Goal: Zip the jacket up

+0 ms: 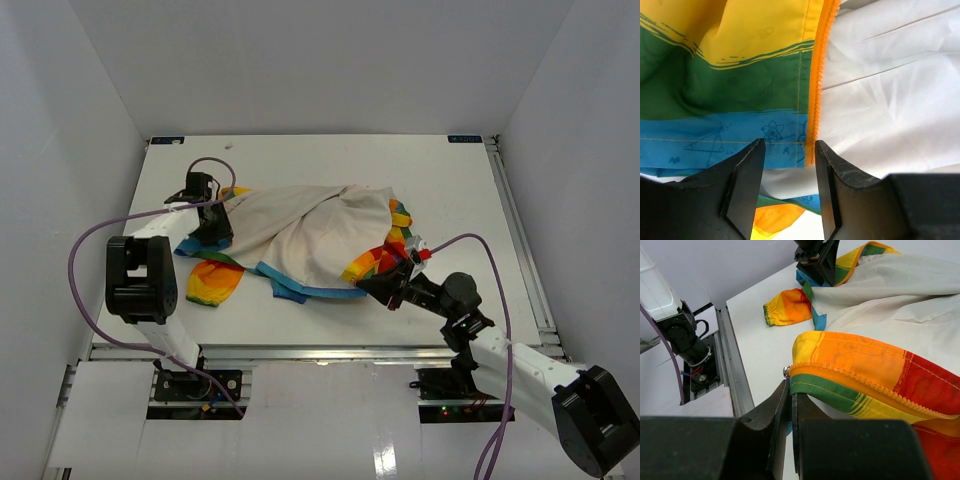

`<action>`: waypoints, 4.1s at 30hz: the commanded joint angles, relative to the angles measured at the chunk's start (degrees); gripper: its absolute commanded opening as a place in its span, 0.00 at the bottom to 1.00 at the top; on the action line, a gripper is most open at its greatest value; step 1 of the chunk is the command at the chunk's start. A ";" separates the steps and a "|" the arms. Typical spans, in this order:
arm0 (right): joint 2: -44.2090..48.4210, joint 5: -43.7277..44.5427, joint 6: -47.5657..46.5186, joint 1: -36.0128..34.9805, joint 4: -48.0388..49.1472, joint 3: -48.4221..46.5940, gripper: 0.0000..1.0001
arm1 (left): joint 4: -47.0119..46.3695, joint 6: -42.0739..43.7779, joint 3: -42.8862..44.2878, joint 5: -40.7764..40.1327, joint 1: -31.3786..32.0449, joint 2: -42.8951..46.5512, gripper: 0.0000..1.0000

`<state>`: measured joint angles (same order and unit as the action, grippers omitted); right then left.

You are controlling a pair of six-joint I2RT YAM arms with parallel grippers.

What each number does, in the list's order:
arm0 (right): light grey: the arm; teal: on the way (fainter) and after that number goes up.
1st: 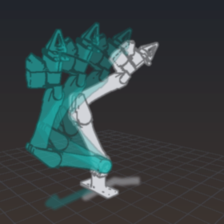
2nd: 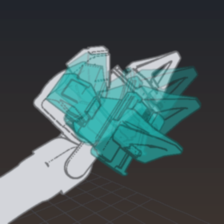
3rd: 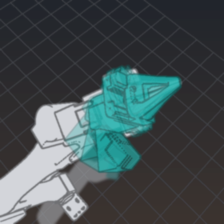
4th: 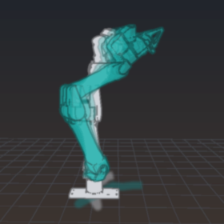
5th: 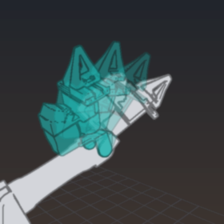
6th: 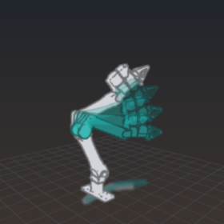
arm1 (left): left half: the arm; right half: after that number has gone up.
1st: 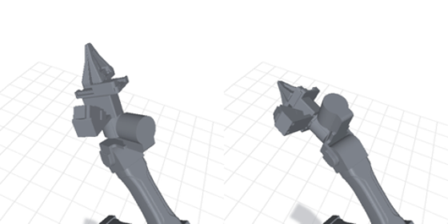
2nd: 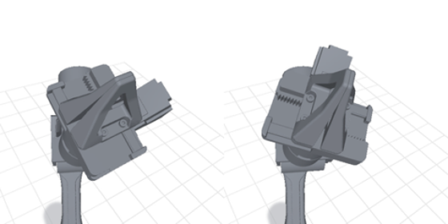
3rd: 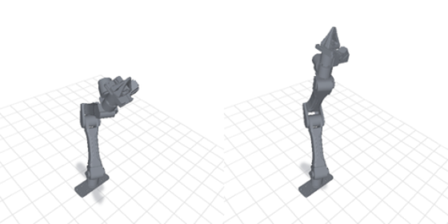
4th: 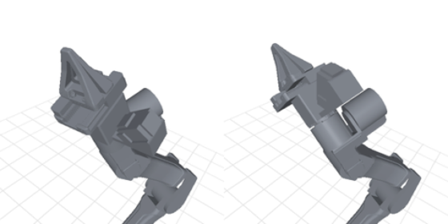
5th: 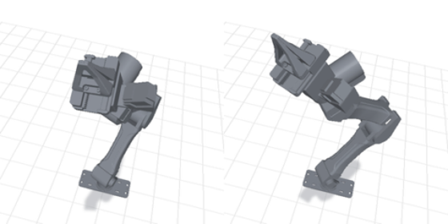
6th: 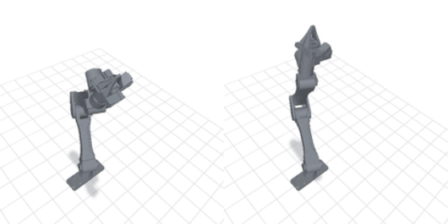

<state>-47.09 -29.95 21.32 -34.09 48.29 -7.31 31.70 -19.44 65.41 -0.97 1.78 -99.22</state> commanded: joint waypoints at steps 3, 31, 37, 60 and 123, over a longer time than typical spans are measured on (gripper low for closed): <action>0.13 0.31 0.29 0.25 1.03 -1.64 0.08 | 1.13 0.08 0.83 -0.06 -0.02 -4.00 0.35; -0.99 2.27 0.56 0.25 -0.74 -2.88 0.08 | -5.78 -4.80 -6.65 16.11 1.77 21.36 0.00; -1.07 2.71 0.83 0.25 -1.71 -3.24 0.08 | -7.06 -5.88 -12.61 18.88 12.65 24.57 0.00; -10.21 -4.89 1.14 0.07 2.24 -5.60 0.08 | -54.89 -19.85 -37.38 37.18 19.17 41.97 0.00; -23.50 -14.62 4.27 -6.46 14.82 -13.96 0.08 | -111.04 -12.48 -55.07 36.83 31.42 30.35 0.00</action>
<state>-69.88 -42.53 23.76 -40.23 56.80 -21.46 -75.31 -33.42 10.89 35.84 32.62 -69.25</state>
